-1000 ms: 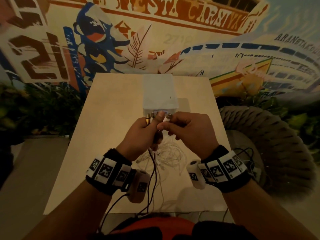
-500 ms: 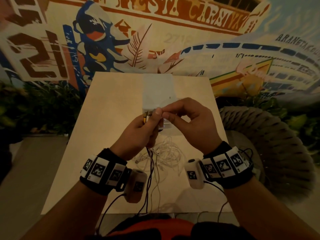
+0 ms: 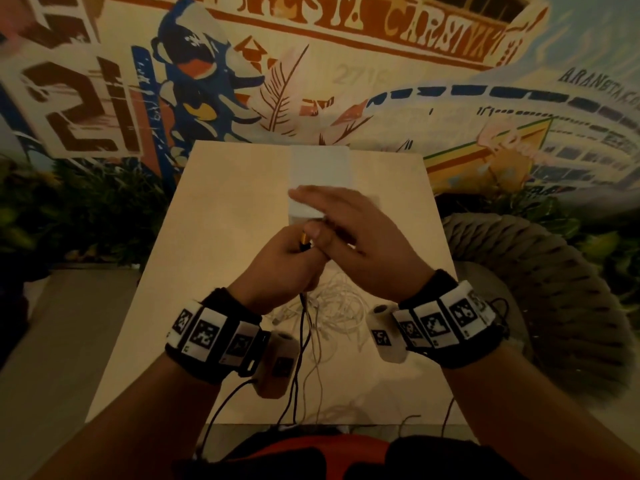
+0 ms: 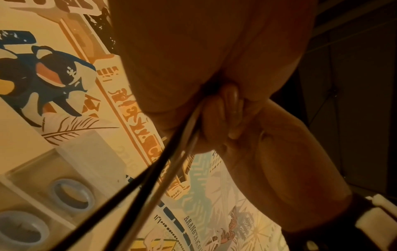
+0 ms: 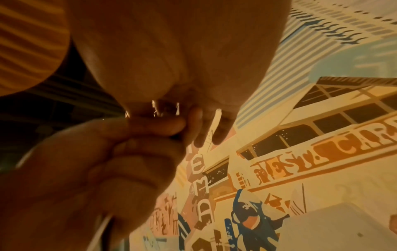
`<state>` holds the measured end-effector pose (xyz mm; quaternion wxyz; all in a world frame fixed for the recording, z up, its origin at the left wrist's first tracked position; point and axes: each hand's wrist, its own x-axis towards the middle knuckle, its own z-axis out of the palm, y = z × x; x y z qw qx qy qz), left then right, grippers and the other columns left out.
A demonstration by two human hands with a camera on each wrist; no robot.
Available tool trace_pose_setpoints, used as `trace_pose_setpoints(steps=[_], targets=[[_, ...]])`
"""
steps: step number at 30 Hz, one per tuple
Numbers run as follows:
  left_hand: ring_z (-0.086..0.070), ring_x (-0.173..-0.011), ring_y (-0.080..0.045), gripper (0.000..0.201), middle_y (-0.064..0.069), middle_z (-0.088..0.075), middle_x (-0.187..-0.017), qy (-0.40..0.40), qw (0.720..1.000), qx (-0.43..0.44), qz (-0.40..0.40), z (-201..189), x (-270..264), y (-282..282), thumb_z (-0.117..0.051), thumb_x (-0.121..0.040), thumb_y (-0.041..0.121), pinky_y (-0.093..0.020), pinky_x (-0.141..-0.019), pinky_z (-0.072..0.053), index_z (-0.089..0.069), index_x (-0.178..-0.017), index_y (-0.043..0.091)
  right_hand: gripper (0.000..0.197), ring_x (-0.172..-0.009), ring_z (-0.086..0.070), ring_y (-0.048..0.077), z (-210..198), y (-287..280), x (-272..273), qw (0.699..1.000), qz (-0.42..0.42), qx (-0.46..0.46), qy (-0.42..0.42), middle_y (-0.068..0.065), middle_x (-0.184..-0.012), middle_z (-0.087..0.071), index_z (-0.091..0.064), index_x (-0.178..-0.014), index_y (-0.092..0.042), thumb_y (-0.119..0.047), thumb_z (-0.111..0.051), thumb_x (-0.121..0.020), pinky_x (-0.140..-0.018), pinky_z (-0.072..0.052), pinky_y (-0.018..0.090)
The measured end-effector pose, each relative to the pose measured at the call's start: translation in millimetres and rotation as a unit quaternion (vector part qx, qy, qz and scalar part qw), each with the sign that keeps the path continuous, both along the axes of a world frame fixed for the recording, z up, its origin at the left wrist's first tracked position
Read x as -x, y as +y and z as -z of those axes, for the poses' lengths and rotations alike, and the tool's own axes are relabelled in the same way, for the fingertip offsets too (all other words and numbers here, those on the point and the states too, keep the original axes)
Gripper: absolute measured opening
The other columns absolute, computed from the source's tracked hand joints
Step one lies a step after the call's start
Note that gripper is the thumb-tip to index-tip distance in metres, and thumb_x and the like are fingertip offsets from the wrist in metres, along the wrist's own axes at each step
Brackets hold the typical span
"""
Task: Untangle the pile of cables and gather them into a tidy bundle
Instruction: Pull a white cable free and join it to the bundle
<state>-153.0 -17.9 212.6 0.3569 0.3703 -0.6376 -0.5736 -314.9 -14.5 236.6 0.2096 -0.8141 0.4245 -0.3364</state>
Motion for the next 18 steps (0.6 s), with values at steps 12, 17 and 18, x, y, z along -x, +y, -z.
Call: trace_pose_setpoints(steps=[12, 17, 18], targets=[[-0.033, -0.048, -0.021, 0.031, -0.010, -0.038, -0.057, 0.007, 0.997, -0.030, -0.070, -3.8, -0.5, -1.7, -0.053, -0.105, 0.027, -0.036, -0.051, -0.030, -0.068, -0.080, 0.014, 0.084, -0.147, -0.034, 0.007, 22.1, 1.9, -16.1, 0.975, 0.014, -0.147, -0.165, 0.000, -0.163, -0.031, -0.007, -0.162, -0.029, -0.041, -0.060, -0.097, -0.118, -0.037, 0.044], [-0.064, -0.063, -0.029, 0.054, -0.013, -0.066, -0.062, -0.007, 0.991, -0.001, -0.134, -10.0, -5.4, -8.3, -0.047, -0.105, 0.041, -0.042, -0.070, -0.055, -0.066, -0.071, 0.005, 0.085, -0.123, -0.063, 0.017, 49.6, 2.9, -22.3, 0.892, -0.069, -0.351, -0.278, 0.001, -0.143, -0.056, -0.010, -0.160, -0.029, -0.023, -0.064, -0.094, -0.099, -0.055, 0.040], [-0.065, -0.065, -0.032, 0.055, -0.013, -0.067, -0.063, -0.013, 0.991, -0.005, -0.135, -10.1, -7.7, -9.9, -0.045, -0.105, 0.044, -0.041, -0.072, -0.057, -0.067, -0.073, 0.006, 0.065, -0.109, -0.070, 0.022, 52.1, 3.2, -21.4, 0.885, -0.082, -0.386, -0.248, 0.001, -0.125, -0.067, -0.030, -0.154, -0.026, -0.020, -0.061, -0.098, -0.091, -0.058, 0.039]])
